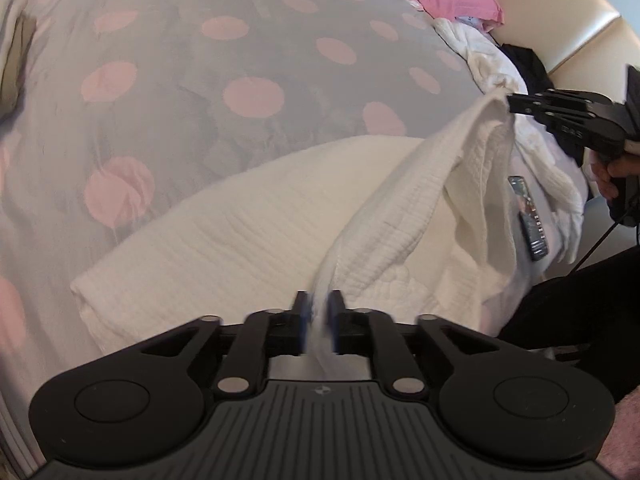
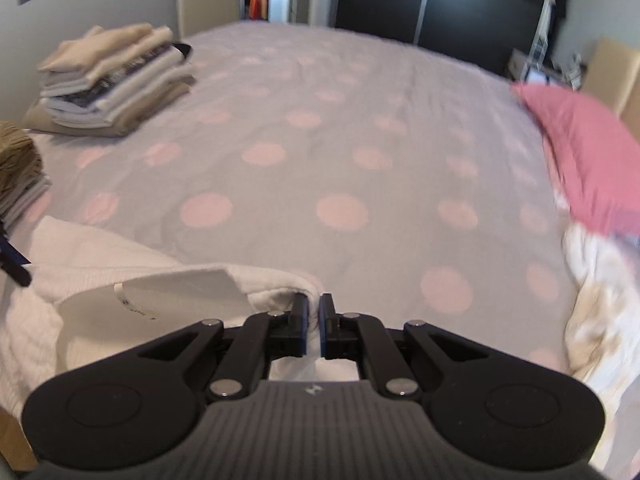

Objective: Fold clothes
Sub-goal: 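Lift the white shirt high with both grippers and shake it out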

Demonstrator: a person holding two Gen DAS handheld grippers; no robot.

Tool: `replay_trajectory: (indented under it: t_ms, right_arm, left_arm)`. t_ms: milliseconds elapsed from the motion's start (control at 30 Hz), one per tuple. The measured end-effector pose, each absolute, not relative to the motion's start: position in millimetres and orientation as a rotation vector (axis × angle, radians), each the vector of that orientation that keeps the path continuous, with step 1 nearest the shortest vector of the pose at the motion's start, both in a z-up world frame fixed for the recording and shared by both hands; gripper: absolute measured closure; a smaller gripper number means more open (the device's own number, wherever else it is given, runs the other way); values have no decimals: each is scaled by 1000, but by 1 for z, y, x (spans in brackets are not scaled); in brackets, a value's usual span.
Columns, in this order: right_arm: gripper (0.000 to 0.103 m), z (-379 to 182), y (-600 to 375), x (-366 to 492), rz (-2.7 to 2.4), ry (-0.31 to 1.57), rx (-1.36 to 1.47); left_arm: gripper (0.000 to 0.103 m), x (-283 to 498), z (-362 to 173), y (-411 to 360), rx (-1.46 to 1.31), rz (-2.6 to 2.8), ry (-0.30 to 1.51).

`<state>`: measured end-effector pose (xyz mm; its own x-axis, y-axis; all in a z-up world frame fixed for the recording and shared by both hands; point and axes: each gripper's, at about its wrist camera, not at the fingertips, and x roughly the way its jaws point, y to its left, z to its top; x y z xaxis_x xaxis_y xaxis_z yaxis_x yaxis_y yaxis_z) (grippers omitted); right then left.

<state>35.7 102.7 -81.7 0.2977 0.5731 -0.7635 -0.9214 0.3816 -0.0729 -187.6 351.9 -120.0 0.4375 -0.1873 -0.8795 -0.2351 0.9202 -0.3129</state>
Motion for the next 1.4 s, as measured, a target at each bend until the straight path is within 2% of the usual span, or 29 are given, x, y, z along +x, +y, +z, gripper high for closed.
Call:
replay_trajectory:
  t_ms: [167, 233, 333, 633, 733, 767, 800, 833, 967, 1133, 1267, 1400]
  right_arm:
    - [96, -91, 97, 40, 1029, 770, -563]
    - [96, -94, 95, 42, 1012, 799, -552]
    - [96, -98, 90, 42, 1006, 823, -548]
    - [96, -101, 87, 40, 1017, 834, -535]
    - [96, -101, 88, 38, 1024, 830, -545]
    - [96, -102, 89, 38, 1025, 830, -547]
    - [96, -102, 89, 39, 1026, 831, -548]
    - [96, -102, 89, 39, 1027, 831, -549]
    - [95, -102, 87, 40, 1026, 827, -557]
    - [96, -99, 83, 43, 1025, 817, -538]
    - [96, -87, 74, 42, 1030, 769, -492]
    - [97, -43, 63, 28, 1033, 649, -415]
  left_arm:
    - [59, -196, -97, 334, -270, 63, 1052]
    - [59, -199, -86, 320, -180, 35, 1025]
    - [49, -202, -76, 298, -75, -16, 980]
    - [48, -183, -122, 252, 148, -95, 1084]
    - [58, -175, -141, 255, 152, -69, 1140]
    - [68, -173, -146, 257, 143, -61, 1159]
    - [74, -172, -148, 259, 127, -59, 1167]
    - [75, -172, -149, 261, 110, -58, 1171]
    - [89, -175, -131, 268, 41, -72, 1122]
    - [94, -188, -93, 285, -100, -57, 1006]
    - [96, -209, -52, 314, -256, 37, 846]
    - [97, -236, -5, 345, -369, 152, 680]
